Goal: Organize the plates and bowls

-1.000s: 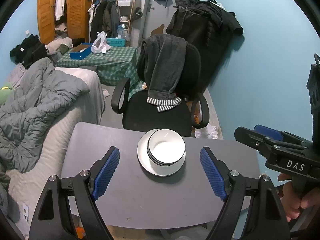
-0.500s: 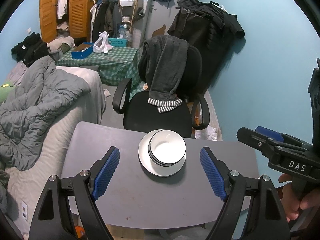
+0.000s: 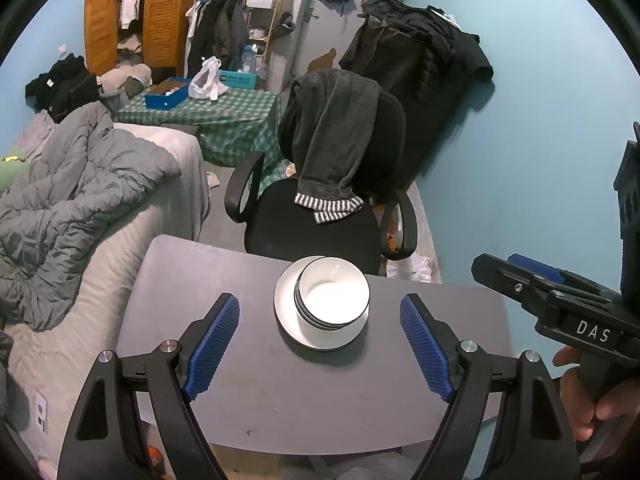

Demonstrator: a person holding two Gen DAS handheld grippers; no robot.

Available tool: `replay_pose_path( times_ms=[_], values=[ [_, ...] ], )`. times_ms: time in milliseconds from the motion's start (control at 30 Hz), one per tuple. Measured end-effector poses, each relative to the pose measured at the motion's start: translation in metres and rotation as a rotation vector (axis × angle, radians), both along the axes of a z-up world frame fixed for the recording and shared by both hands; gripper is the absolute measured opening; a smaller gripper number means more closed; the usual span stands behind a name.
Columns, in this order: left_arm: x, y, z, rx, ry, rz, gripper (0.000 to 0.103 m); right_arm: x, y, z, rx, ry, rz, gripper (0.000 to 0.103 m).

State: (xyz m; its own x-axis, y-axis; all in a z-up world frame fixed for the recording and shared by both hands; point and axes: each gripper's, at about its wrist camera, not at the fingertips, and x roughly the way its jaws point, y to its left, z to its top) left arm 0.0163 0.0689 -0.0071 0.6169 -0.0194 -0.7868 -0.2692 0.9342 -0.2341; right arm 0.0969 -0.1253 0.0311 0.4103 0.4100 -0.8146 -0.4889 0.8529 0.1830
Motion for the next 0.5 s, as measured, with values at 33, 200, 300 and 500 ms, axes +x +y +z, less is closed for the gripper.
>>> replay_pose_path(
  times_ms=[33, 200, 300, 500],
  values=[
    [0.0, 0.0004, 0.0001, 0.002, 0.001, 0.001, 0.084, -0.0006, 0.0015, 0.0004, 0.0, 0.001, 0.001, 0.076],
    [0.0001, -0.0014, 0.0009, -0.005, 0.003, 0.009, 0.084, -0.0009, 0.0033, 0.0009, 0.002, 0.004, 0.0, 0.076],
    [0.0004, -0.0016, 0.0013, -0.002, 0.003, 0.01, 0.084, -0.0007, 0.0029, 0.0008, 0.001, 0.003, 0.002, 0.076],
    [0.0023, -0.0027, 0.0029, -0.009, 0.004, 0.026, 0.084, -0.0008, 0.0036, 0.0, 0.002, 0.001, 0.002, 0.076]
  ],
)
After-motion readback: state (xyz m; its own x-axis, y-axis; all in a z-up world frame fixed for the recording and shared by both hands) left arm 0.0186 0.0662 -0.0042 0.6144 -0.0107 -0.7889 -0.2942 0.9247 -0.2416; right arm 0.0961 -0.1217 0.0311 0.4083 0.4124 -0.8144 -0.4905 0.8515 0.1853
